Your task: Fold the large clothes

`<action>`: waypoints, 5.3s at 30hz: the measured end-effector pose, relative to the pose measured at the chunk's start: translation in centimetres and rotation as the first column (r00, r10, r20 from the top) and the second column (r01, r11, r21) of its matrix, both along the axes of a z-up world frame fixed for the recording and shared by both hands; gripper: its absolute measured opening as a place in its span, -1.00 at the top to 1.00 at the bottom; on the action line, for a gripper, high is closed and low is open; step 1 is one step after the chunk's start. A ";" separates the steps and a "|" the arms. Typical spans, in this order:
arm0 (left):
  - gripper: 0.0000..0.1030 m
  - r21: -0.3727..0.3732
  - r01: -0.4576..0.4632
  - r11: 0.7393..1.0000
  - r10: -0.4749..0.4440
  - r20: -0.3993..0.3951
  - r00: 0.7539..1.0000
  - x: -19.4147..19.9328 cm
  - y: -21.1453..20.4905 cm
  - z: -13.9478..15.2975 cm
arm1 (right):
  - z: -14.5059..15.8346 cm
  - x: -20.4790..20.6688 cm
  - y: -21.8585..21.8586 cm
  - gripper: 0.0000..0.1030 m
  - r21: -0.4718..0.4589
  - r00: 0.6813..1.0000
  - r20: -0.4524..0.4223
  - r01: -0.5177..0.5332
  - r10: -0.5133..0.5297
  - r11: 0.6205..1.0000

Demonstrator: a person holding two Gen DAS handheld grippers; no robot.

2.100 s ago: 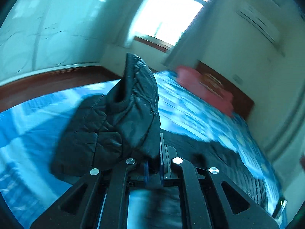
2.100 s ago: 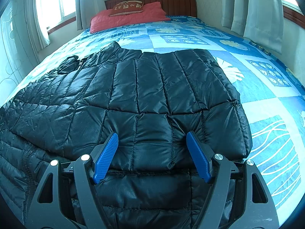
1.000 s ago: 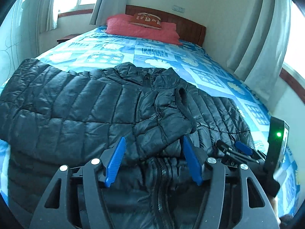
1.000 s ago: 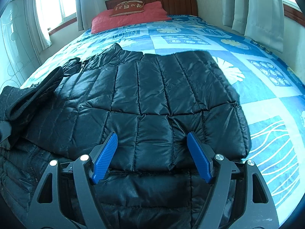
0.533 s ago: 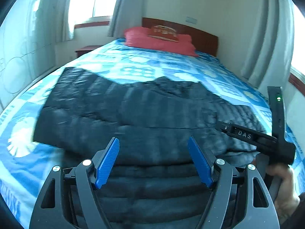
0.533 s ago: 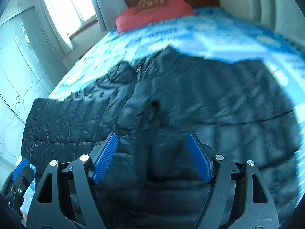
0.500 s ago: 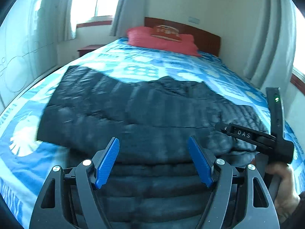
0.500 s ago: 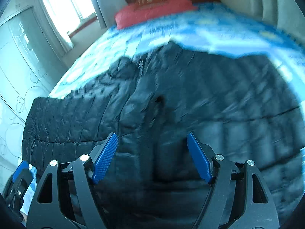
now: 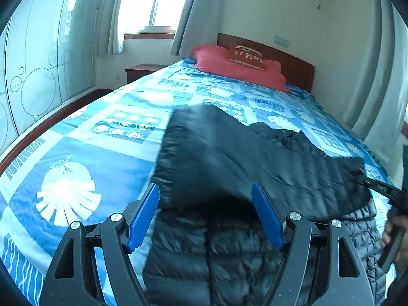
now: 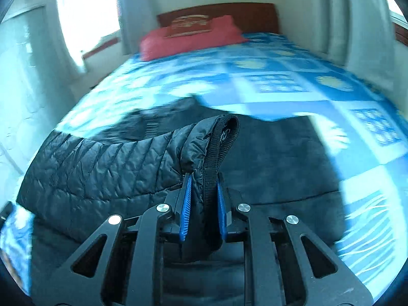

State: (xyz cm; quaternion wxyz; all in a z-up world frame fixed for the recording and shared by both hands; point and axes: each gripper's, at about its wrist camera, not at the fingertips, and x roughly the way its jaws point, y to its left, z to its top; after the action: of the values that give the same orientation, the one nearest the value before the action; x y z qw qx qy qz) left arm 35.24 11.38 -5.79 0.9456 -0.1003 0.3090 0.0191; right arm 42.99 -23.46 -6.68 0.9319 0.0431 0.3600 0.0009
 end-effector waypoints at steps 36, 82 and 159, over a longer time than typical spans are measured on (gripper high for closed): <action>-0.42 0.085 -0.036 0.996 0.051 -0.179 0.982 15.1 2.1 -3.5 | -3.9 7.0 0.7 0.01 -0.052 0.998 -0.067 -0.020 0.016 0.998; -0.45 -0.185 0.044 0.982 -0.105 -0.338 0.935 -15.8 5.1 -5.8 | -5.7 -26.9 -9.3 -0.31 0.025 0.973 -0.222 0.067 -0.060 0.997; 0.76 -0.581 0.118 0.805 -0.209 -0.092 0.974 -39.0 5.8 3.6 | 2.3 -53.0 -11.2 0.81 0.674 0.995 0.002 -0.076 0.101 0.735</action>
State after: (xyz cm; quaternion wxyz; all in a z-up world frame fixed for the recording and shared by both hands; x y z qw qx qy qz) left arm -3.79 17.20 -2.17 0.8436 -0.3506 0.3786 -0.1488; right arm -9.97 -34.68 -4.43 0.8460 0.3594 0.3533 0.1742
